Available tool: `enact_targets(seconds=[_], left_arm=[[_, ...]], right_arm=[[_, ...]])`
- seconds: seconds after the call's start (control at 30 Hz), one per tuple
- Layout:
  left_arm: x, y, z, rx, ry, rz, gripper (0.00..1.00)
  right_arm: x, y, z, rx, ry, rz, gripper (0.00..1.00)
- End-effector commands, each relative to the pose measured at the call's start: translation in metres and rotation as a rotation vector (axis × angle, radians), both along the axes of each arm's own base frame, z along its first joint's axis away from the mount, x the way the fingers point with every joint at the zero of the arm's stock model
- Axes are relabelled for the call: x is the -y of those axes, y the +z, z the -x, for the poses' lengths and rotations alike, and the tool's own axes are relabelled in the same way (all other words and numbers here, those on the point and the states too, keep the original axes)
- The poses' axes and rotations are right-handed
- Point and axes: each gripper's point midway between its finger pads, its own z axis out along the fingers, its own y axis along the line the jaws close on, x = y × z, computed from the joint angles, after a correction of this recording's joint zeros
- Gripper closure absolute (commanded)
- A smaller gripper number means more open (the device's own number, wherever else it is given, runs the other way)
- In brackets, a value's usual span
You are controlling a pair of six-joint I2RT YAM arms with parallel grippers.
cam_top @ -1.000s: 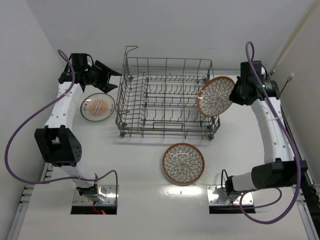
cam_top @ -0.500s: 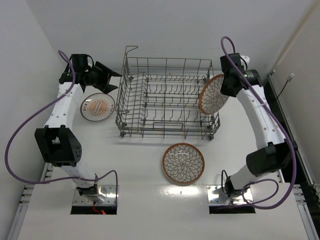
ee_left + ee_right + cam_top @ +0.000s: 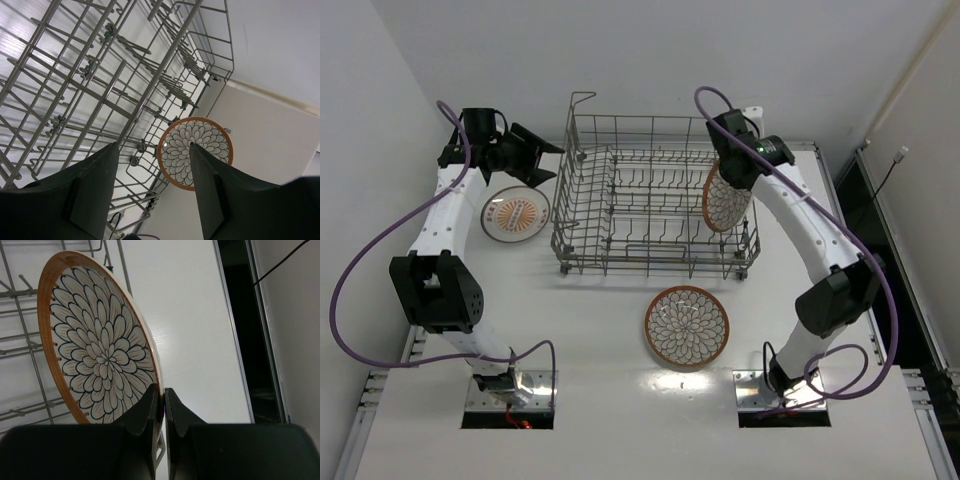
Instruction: Load the plates into the dish rack
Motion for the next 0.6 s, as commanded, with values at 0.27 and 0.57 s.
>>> enact_targets(seconds=[0.27,0.57], left_arm=[[0.000,0.014,0.001,0.044,-0.006,0.012,0.45],[0.000,0.010,0.000,0.035,-0.006,0.012,0.45]], right_arm=[[-0.004,0.058,-0.001,0.173,-0.080,0.152,1.00],[0.004,0.103,-0.001,0.239,-0.103,0.235,1.00]])
